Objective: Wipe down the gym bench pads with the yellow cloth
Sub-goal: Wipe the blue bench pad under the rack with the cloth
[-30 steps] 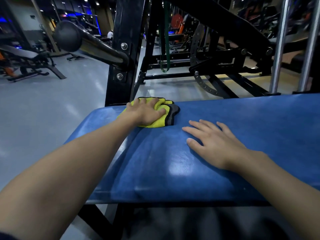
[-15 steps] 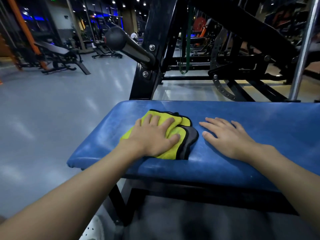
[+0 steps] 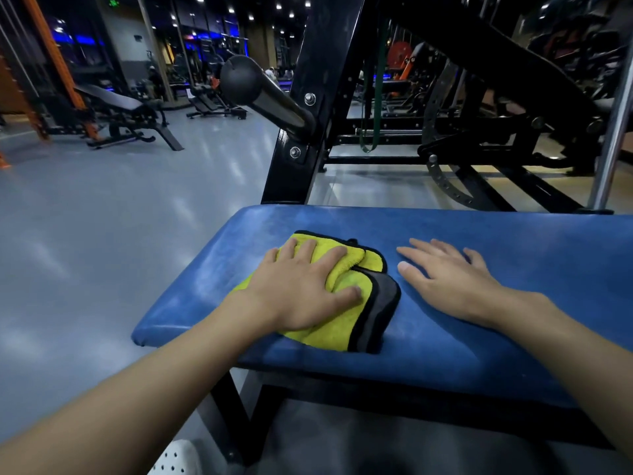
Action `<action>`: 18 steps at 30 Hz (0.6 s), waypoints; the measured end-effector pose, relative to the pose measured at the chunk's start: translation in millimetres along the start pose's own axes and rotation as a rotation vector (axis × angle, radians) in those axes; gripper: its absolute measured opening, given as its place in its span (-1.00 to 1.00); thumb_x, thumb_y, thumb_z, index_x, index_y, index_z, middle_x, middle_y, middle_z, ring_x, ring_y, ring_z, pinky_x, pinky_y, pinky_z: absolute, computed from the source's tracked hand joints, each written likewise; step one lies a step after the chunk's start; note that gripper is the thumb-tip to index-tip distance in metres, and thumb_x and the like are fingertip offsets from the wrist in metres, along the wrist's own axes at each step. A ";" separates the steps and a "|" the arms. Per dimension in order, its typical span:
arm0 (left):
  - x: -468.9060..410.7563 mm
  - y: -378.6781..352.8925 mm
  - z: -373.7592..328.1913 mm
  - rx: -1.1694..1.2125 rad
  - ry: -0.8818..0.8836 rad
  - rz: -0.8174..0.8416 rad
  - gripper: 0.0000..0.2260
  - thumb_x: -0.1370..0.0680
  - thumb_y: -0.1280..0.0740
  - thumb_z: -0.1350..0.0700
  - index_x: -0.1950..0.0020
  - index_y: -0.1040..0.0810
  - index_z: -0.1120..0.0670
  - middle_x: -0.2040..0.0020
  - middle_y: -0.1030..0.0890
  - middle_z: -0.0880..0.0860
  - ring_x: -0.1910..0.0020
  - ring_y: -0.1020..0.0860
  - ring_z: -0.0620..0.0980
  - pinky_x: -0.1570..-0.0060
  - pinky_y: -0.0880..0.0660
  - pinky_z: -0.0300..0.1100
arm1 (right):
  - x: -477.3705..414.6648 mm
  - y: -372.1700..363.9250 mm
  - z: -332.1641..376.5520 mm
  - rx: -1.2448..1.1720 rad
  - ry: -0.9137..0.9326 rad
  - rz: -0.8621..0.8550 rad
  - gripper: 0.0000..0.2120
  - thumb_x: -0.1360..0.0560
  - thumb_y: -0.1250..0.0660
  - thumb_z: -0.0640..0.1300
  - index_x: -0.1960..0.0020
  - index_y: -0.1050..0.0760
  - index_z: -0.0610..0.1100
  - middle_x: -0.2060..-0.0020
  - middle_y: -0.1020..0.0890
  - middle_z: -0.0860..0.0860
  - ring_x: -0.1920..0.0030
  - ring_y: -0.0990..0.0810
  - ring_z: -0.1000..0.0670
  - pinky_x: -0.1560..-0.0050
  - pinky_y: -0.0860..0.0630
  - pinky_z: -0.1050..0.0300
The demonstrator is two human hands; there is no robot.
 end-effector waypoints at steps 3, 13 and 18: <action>-32.7 1.7 10.1 0.019 0.007 -0.011 -0.23 -0.36 0.15 -0.51 -0.55 -0.04 -0.29 -0.56 -0.20 0.06 -0.57 -0.06 0.15 -0.49 -0.07 0.19 | -1.0 -4.1 0.4 0.039 0.005 -0.020 -0.46 -0.62 0.12 0.27 -0.56 -0.12 0.19 -0.59 -0.05 0.17 -0.59 0.08 0.06 -0.53 0.17 -0.20; -165.8 11.2 23.7 0.031 0.141 0.017 -0.31 -0.51 0.01 -0.46 -0.60 -0.06 -0.21 -0.59 -0.19 0.15 -0.55 -0.11 0.26 -0.46 -0.10 0.27 | -1.6 -6.5 -2.0 0.035 -0.013 -0.042 -0.47 -0.61 0.11 0.27 -0.56 -0.08 0.23 -0.59 -0.02 0.22 -0.58 0.12 0.11 -0.53 0.20 -0.16; -175.2 12.3 25.1 0.039 0.154 -0.017 -0.34 -0.53 0.02 -0.43 -0.58 -0.10 -0.21 -0.56 -0.23 0.16 -0.52 -0.18 0.26 -0.44 -0.13 0.22 | -2.7 -6.3 -3.2 0.031 -0.007 -0.049 -0.48 -0.61 0.10 0.26 -0.56 -0.08 0.23 -0.58 -0.03 0.22 -0.57 0.11 0.10 -0.53 0.19 -0.17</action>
Point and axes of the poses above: each hand's wrist, its own x-axis away from the middle knuckle, its own y-axis out of the back of the hand, z = x × y, the point moved 6 cm from there along -x, towards the middle knuckle
